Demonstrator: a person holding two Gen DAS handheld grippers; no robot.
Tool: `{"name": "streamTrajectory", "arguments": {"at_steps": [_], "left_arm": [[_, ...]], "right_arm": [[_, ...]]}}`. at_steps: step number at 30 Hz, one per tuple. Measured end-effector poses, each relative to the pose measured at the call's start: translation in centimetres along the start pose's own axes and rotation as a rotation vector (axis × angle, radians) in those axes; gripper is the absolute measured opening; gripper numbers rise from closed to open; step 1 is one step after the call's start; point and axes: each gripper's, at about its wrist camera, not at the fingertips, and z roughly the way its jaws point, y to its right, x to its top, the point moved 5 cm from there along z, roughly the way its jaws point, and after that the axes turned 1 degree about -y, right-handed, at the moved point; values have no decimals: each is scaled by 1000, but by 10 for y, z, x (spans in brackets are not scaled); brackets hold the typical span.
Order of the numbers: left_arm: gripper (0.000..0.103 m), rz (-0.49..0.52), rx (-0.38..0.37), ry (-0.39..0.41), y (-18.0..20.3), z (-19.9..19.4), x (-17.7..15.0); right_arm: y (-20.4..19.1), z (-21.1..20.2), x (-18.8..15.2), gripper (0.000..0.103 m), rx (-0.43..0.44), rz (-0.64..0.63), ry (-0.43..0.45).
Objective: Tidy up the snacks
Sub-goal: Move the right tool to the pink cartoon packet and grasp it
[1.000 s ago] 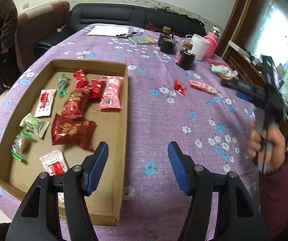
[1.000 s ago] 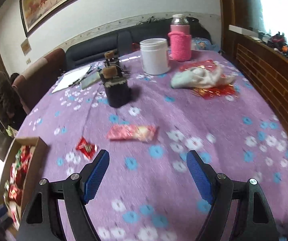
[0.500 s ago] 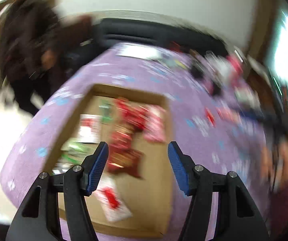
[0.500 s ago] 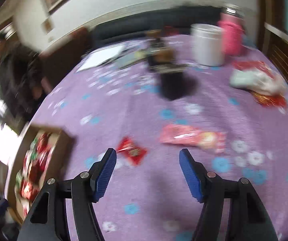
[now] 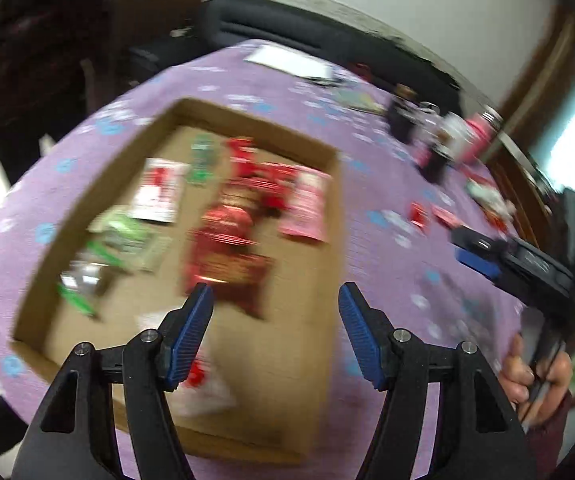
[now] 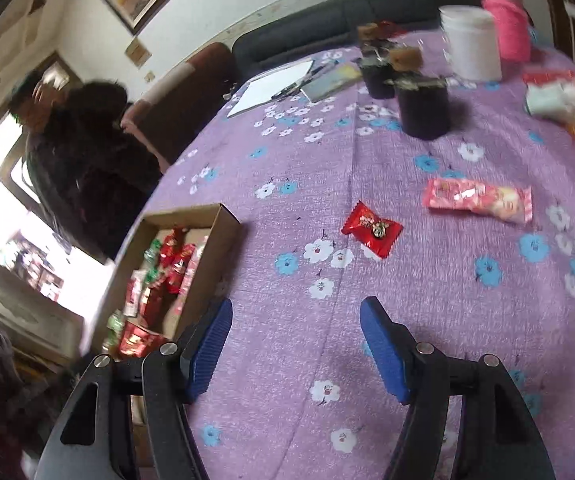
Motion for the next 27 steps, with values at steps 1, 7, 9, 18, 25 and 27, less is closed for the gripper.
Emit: {"name": "streamTrajectory", "arguments": {"at_steps": [1,7,9,18,25,27], "left_arm": [[64,9,-30,-1,10,-1,-4],[64,184,-165,-59,78,9,-39],[64,228,-177,-58,90,9,-43],[64,265,-177,-64,100,7,-51],[64,256,-159,-68,93,5,-52],[64,251,-155,-72,91,6,-51]], "right_arm": [[1,-3,-2,69,3,3,2],[31,-11,-2,69,-32,29,38],[52,-18,9,69,-88,49,81],[105,-21,62,70,-323,37,174],[123,18,89,69,-319,90,133],[130,32,90,69,-292,109,87]]}}
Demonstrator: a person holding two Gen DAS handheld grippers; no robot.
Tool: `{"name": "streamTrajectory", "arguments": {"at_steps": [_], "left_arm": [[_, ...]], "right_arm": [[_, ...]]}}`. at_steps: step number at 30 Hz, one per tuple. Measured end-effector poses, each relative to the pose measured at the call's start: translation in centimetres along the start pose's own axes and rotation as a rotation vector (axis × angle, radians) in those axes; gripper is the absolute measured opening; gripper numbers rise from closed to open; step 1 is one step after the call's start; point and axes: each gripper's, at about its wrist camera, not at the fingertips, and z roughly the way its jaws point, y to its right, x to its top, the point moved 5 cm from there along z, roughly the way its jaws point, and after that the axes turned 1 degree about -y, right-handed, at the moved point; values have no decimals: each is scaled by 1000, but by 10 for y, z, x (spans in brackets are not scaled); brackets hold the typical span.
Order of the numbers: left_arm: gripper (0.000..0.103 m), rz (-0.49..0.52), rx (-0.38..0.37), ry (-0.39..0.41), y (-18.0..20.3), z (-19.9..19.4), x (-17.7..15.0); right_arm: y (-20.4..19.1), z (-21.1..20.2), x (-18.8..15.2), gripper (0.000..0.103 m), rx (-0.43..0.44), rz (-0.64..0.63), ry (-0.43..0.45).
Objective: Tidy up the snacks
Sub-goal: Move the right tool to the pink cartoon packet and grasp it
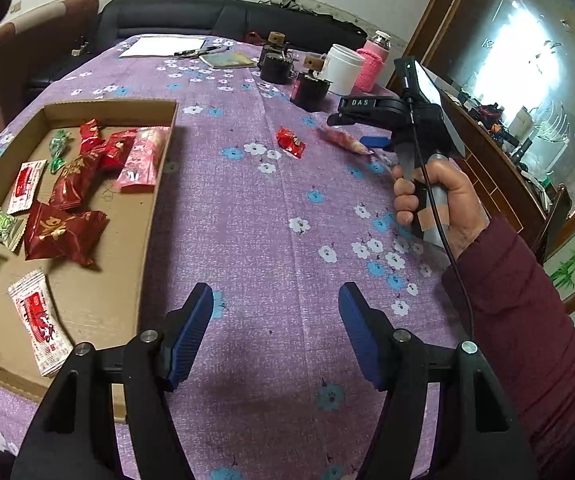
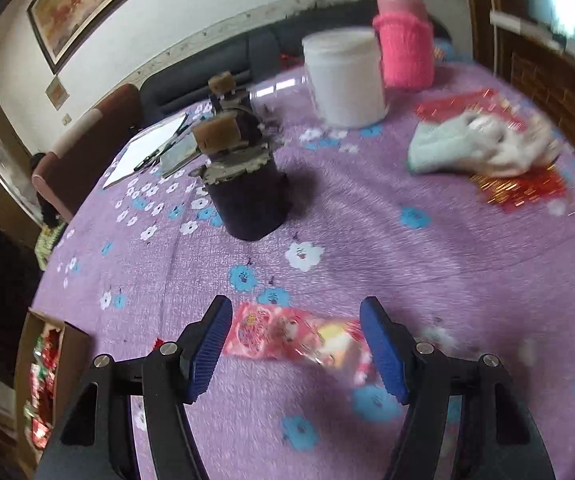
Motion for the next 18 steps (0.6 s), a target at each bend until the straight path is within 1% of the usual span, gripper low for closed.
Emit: {"name": "streamTrajectory", "arguments": {"at_steps": [2,3,5,8,9,10,12,13,14,15,16,18], "left_arm": [[64,-9,4,6,-4,-1,1],[64,-14,4,9,-5,-1,1],[64,-26,3,7,-6,2,2],[64,-26,-14,-6,-3,7,0],[64,-22,-14,-14,-2,9,-1],[64,-17,-16,-26,0,12,-1],[64,-14,-11,-27,-1,12,-1],[64,-15,-4,-25,-2,11,-1],[64,-20,3,-26,-4,11,0],[64,-28,6,-28,-5,10,1],[64,-35,7,-30,-6,10,1],[64,-43,8,-29,-7,8,0]], "right_arm": [[-1,4,-7,70,24,-4,-37],[-3,1,-11,70,30,-11,-34],[-8,-6,-21,69,56,-26,-56],[-14,-13,-29,69,42,-51,-45],[-15,-12,-30,69,32,-55,-44],[-16,-11,-31,69,3,-64,-40],[-19,-5,-33,69,-74,-97,-33],[-21,-5,-33,64,-99,-116,-22],[-22,-5,-35,57,-133,-129,-9],[-23,-5,-36,40,-181,-145,5],[-23,-6,-38,32,-207,-160,14],[-23,-8,-41,30,-208,-164,17]]}}
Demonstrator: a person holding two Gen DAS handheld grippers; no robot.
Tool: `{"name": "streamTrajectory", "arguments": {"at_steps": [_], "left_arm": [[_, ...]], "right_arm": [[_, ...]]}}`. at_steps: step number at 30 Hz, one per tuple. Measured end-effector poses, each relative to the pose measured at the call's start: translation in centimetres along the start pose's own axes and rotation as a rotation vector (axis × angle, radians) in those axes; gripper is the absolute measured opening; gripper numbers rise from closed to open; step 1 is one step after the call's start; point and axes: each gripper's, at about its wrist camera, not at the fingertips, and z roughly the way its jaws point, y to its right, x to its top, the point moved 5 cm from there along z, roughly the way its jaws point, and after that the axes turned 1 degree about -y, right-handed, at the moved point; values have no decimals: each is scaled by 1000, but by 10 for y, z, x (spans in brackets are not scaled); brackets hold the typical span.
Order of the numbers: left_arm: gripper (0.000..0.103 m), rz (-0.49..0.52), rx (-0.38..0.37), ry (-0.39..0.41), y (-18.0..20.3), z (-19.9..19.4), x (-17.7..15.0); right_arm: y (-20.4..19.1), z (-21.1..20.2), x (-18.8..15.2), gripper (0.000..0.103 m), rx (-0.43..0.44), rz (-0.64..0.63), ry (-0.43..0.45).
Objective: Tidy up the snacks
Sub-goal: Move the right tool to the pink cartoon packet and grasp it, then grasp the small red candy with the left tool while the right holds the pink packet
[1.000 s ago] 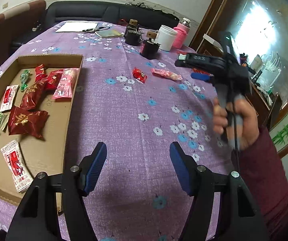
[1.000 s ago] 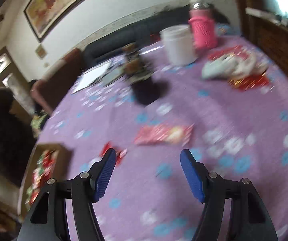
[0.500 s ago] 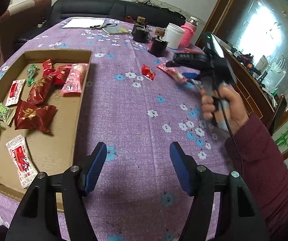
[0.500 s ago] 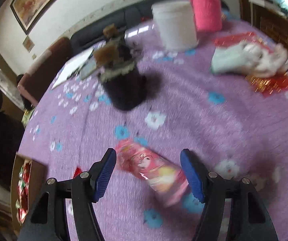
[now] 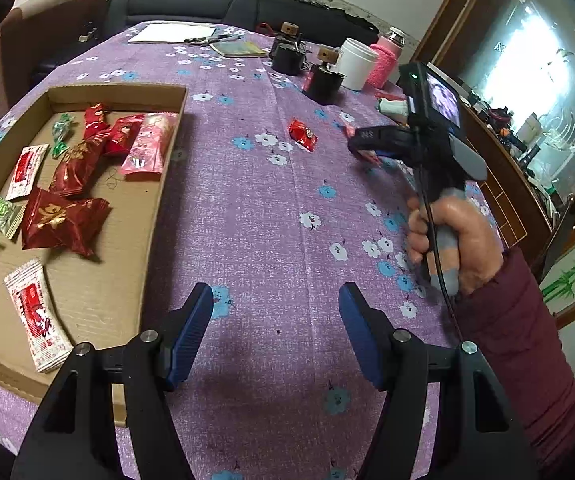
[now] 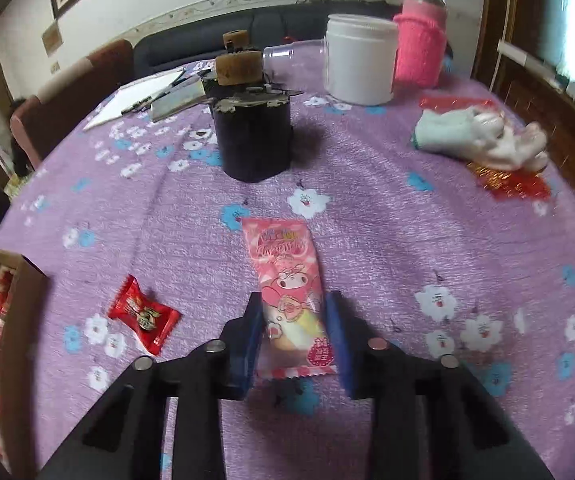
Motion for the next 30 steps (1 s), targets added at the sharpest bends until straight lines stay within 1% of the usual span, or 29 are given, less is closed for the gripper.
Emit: {"name": "streamTrajectory", "arguments": {"at_steps": [3,7,11,15,17,18,20,21,23,26,27,28,30], "left_arm": [[64,1,-3,7,3,-5,-2],[64,17,-3,16,9,-10,-6],[64,21,-7,12,13,-9,-9],[64,3,-14,-8,12,-4,-11],[64,8,-8,-15,10,-5,-3],[64,9,1,-2,9,-10,3],[64,-5,28,49,3,-24,21],[64,-15,21,55,2,-29,27],[64,-16,-20,27,9,-28,27],[64,28,-51,-3,24,-21,18],[64,24,-56,4,24,-22,19],[64,-7,-56,32,16,-30,26],[64,-53,-36,84,-4,-46,40]], "right_arm": [[4,-10,-10,28,9,9,-1],[7,-27,-27,28,16,6,9],[7,-45,-44,28,37,3,25],[2,-59,-54,28,59,-8,41],[0,-67,-59,28,74,-14,48],[-2,-72,-61,28,80,-20,52],[-7,-85,-61,28,100,-28,63],[-9,-93,-62,28,112,-28,74],[-13,-110,-65,28,144,-31,101],[-12,-125,-83,27,167,-33,112],[-10,-126,-86,28,161,-35,111],[-9,-130,-89,28,140,-44,114],[-12,-139,-88,27,140,-62,125]]}}
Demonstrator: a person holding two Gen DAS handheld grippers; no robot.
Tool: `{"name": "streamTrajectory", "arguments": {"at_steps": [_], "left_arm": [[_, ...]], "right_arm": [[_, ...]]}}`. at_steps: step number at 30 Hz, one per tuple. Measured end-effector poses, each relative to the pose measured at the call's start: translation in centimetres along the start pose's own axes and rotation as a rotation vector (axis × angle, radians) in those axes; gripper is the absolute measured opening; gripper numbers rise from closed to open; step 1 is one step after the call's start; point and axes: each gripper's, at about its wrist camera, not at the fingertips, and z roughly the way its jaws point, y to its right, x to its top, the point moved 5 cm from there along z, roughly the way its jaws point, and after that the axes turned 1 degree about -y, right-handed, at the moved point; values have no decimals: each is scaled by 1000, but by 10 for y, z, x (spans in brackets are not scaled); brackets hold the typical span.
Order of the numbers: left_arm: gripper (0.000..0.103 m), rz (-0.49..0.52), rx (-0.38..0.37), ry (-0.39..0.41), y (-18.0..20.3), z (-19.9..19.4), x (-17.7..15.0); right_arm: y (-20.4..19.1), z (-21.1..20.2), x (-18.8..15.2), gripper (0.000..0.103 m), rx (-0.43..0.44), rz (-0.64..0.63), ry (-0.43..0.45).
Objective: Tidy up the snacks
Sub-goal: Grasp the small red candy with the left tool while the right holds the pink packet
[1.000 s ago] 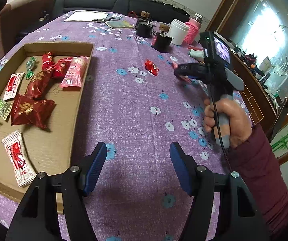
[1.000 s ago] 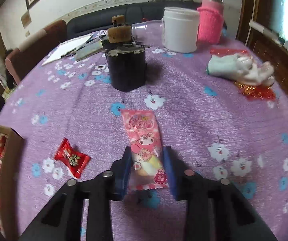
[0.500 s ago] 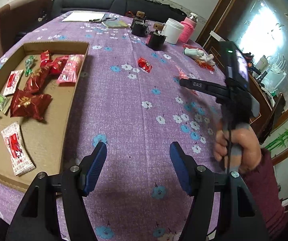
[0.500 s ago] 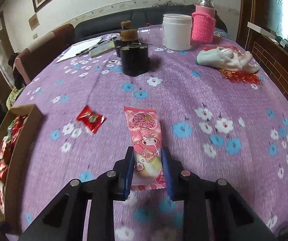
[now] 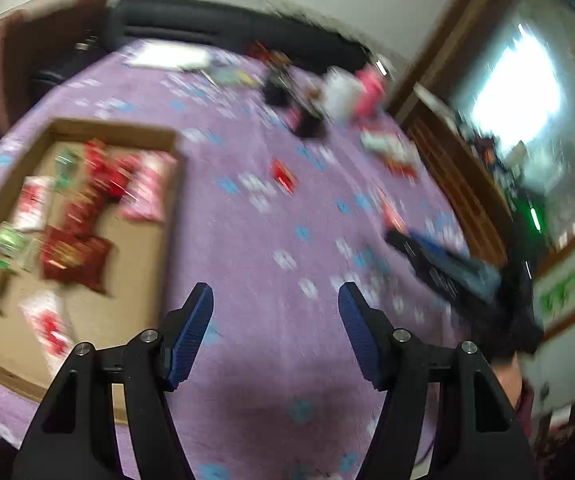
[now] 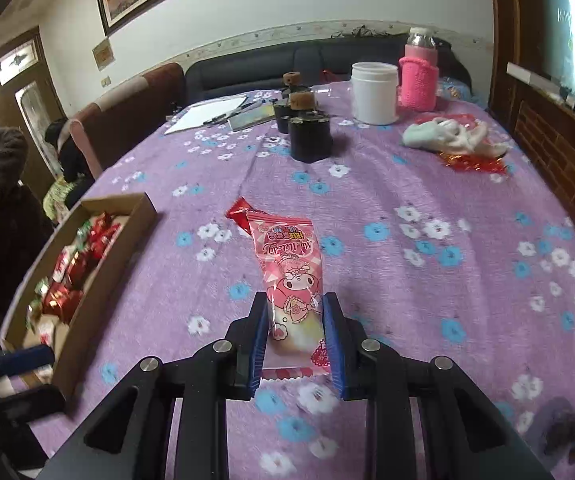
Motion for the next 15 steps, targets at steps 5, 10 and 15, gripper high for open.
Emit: {"name": "streamTrajectory", "arguments": {"at_steps": [5,10,15], "left_arm": [[64,-58,124,37,-41,-15,14],[64,-65,110,-9,-36,6,5],[64,-6,94,-26,-10,37,21]], "right_arm": [[-29,-13,9,27,92,-53,21],[-25,13,20,27,73,-22,11],[12,44,32,28,-12,46,8]]}}
